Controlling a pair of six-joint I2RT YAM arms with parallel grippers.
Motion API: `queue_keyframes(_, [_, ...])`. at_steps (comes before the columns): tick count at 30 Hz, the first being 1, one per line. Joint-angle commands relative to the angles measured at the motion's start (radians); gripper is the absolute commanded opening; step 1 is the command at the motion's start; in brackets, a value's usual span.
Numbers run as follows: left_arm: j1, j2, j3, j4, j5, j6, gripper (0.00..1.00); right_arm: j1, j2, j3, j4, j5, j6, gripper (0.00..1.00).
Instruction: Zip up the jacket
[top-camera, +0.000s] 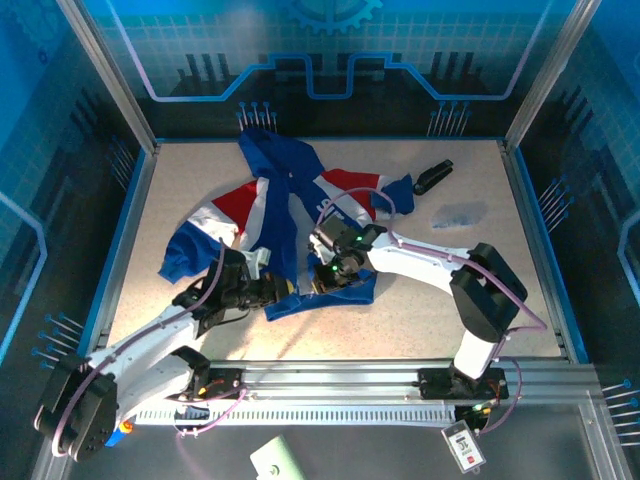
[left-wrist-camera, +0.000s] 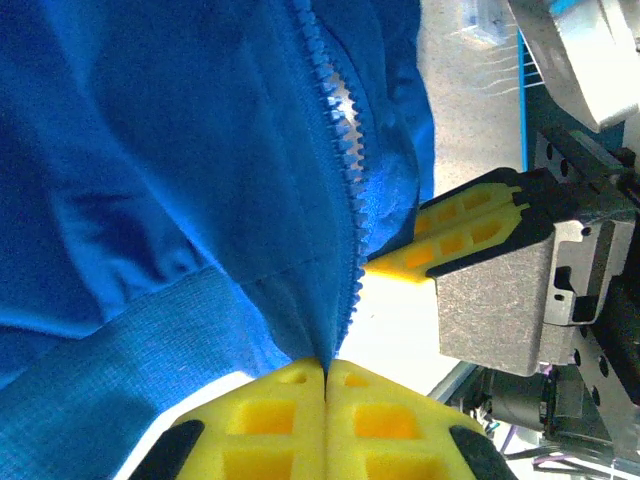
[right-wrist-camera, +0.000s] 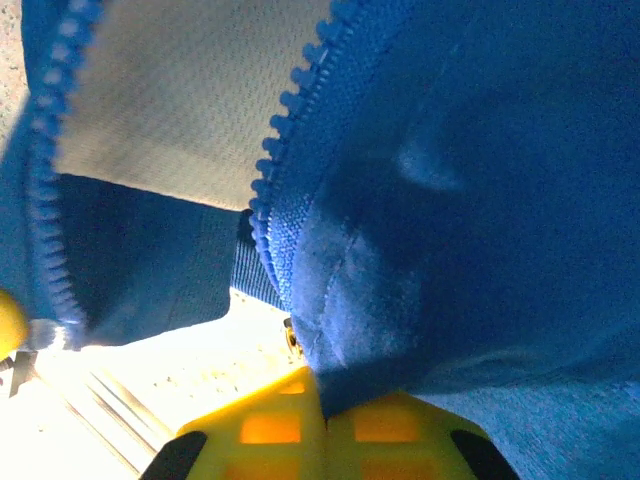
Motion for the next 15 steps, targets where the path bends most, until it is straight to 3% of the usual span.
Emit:
queue_keyframes(1, [-0.028, 0.059, 0.014, 0.173, -0.003, -0.034, 0.00, -0.037, -0.072, -0.068, 0.066, -0.066, -0.019, 0.04])
queue_keyframes(4, [-0.031, 0.079, 0.026, 0.240, 0.014, -0.027, 0.00, -0.078, -0.147, -0.139, 0.159, -0.139, -0.030, 0.00])
queue_keyframes(9, [-0.025, 0.039, 0.074, 0.217, 0.018, 0.077, 0.00, -0.147, -0.277, -0.232, 0.292, -0.232, -0.087, 0.00])
queue_keyframes(15, [0.032, -0.101, 0.073, 0.188, 0.000, 0.168, 0.00, -0.169, -0.387, -0.203, 0.241, -0.238, -0.346, 0.00])
